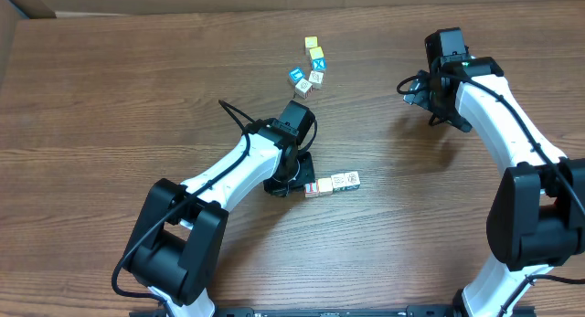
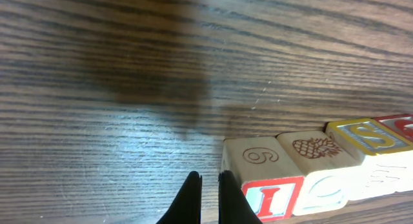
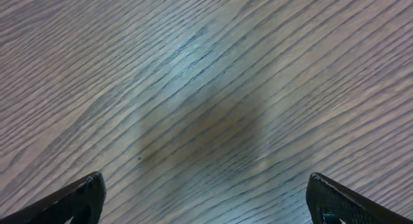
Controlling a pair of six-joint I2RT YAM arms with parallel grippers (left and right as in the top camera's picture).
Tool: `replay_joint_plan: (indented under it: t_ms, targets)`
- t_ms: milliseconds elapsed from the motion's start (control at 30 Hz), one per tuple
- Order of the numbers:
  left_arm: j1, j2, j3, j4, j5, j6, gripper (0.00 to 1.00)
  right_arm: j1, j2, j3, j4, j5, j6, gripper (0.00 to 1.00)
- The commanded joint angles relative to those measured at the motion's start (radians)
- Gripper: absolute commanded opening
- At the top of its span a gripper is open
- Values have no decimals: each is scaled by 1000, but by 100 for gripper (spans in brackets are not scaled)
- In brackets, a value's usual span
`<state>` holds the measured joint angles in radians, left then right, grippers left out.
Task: Flip 4 blocks
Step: 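Lower the red I block beside the row and release, then move the right gripper down toward the right end of the row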
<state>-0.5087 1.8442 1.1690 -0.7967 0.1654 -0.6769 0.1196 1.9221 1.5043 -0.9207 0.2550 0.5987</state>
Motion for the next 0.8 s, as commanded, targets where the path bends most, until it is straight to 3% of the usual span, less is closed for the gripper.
replay_joint_plan:
  t_ms: [0, 67, 100, 167, 200, 233, 533, 767]
  targets:
    - [13, 3, -5, -3, 4, 27, 4, 1, -26, 14, -10, -76, 0, 100]
    - [29, 3, 6, -5, 5, 32, 4, 1, -26, 22, -11, -124, -71, 100]
    - [39, 0, 16, -10, 4, 42, 4, 1, -28, 34, -29, -152, -145, 95]
    - [60, -10, 32, -24, 4, 66, 4, 1, -35, 73, -108, -188, -233, 61]
    - [69, -18, 38, -32, 3, 73, 4, 3, -44, 90, -145, -188, -233, 37]
    - [82, -28, 45, -44, -3, 78, 4, 5, -58, 108, -181, -187, -234, 4]
    - [136, -140, 61, -111, -8, 98, 4, 10, -277, 129, -380, -293, -232, 4]
    - [136, -151, 61, -116, 75, 100, 4, 11, -291, 75, -430, -472, -199, 4]
